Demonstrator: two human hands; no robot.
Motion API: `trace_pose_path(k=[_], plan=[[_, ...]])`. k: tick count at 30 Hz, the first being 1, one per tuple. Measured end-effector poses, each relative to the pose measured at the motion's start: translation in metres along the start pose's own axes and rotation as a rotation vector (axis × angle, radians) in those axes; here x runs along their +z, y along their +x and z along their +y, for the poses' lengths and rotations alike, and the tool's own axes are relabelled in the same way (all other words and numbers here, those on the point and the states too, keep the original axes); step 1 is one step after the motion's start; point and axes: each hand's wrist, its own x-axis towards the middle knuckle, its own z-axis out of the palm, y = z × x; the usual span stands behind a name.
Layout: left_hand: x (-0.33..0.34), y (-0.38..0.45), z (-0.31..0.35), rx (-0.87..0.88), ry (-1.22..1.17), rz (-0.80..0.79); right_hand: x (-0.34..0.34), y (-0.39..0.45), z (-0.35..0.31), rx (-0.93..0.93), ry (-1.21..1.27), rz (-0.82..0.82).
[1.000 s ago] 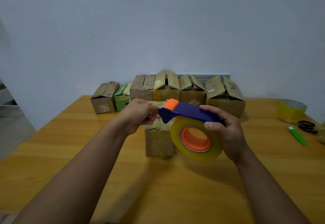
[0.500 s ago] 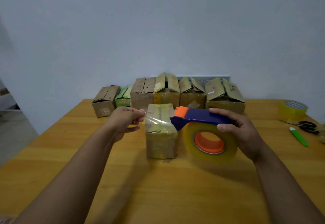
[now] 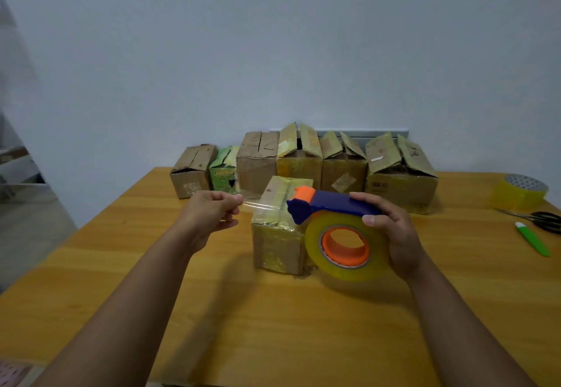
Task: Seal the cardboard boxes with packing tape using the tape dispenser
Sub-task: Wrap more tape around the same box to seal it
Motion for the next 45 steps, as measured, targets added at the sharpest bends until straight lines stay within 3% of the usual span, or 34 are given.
trace_pose_path(k=[11, 23, 45], plan=[[0.011, -0.009, 0.006, 0.102, 0.153, 0.043, -0.021, -0.022, -0.043, 0.055, -0.354, -0.208], [0.033, -0.026, -0.012, 0.028, 0.021, 0.067, -0.024, -0.033, -0.046, -0.015, -0.33, -0.096], [0.04, -0.02, -0.029, 0.12, 0.185, 0.191, -0.025, -0.026, -0.035, 0.017, -0.38, -0.106]])
